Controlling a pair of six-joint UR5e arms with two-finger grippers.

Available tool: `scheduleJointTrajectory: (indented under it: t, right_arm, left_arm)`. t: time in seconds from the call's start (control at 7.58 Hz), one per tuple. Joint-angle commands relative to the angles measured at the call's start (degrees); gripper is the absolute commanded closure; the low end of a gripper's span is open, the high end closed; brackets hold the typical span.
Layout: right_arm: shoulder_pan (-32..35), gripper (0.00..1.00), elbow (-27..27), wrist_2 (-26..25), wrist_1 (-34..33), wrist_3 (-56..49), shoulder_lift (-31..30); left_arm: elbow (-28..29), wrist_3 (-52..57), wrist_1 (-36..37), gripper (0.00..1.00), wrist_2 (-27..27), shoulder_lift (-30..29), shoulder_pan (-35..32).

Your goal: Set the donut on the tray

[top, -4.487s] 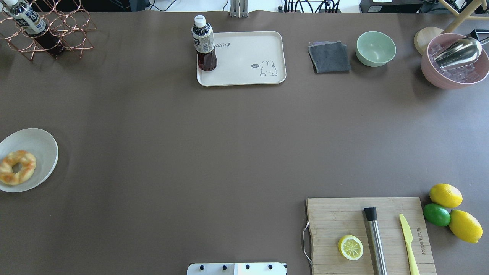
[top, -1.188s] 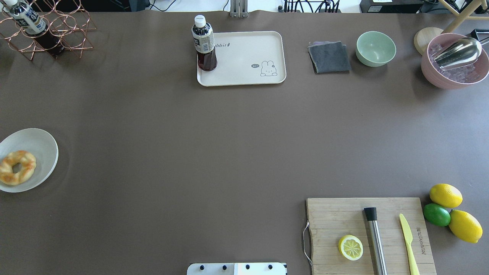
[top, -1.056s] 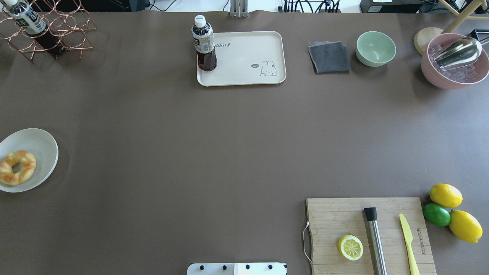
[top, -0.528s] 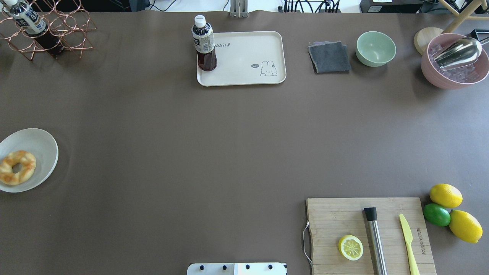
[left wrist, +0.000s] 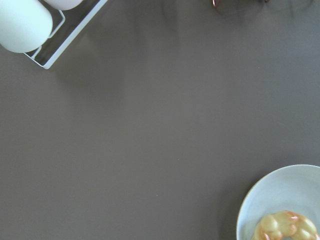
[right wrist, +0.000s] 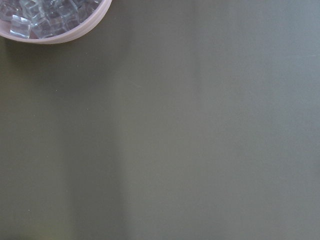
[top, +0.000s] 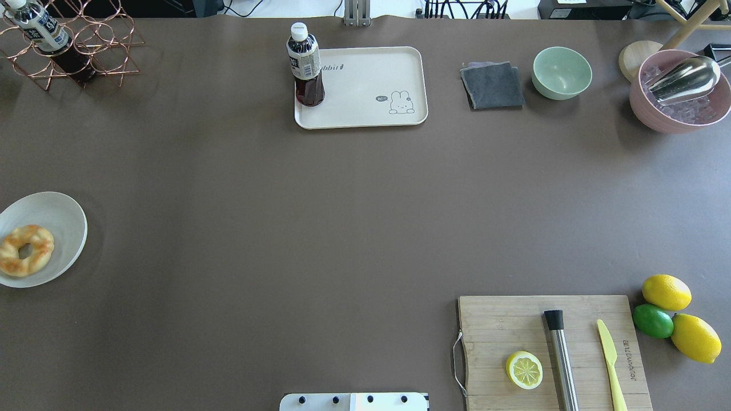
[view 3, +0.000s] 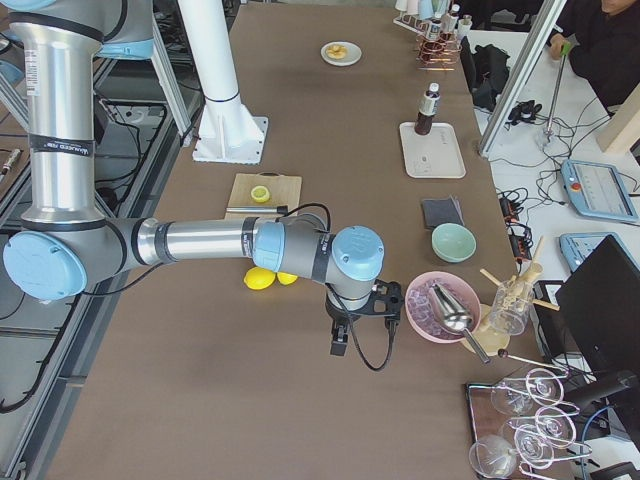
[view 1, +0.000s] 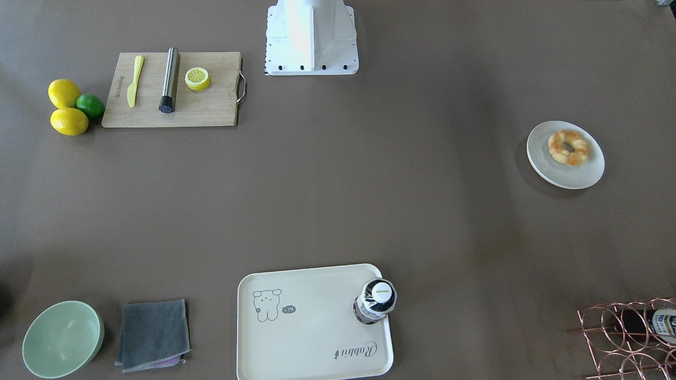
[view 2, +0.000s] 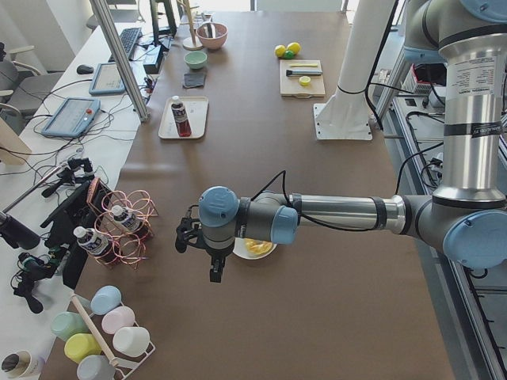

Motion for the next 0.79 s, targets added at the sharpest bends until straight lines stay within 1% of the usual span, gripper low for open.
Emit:
scheduleJointTrajectory:
  t: [0.0,0.13,0.26,0.4,0.66]
  right_arm:
    - [0.00,0.00,-0.22,-0.09,0.00,-0.08,-0.16]
    - [0.00,0.00,-0.14,0.00,0.00,-0.08,-0.51]
    - [0.00,0.00,-0.14,0.00,0.00,-0.08,-0.69]
    - [0.00,0.00,-0.31,0.00,0.00,-0.17,-0.69]
    - [0.00,0.00,0.03,0.00,0.00,-0.17,-1.47]
  left_arm:
    - [-2.33,-9.28,-2.51,0.02,-0.23,0.47,7.90]
    - [-2.33,-11.83,-6.28,0.02,-0.32,2.12,10.27]
    - [-1.81,-15.33,-12.06,0.02,-0.23,3.97,12.73]
    - [0.90,-15.72,-17.16,0.02,-0.05,4.77,13.89]
    - [10.19,-16.51,-30.60,0.02,-0.23,4.43,15.38]
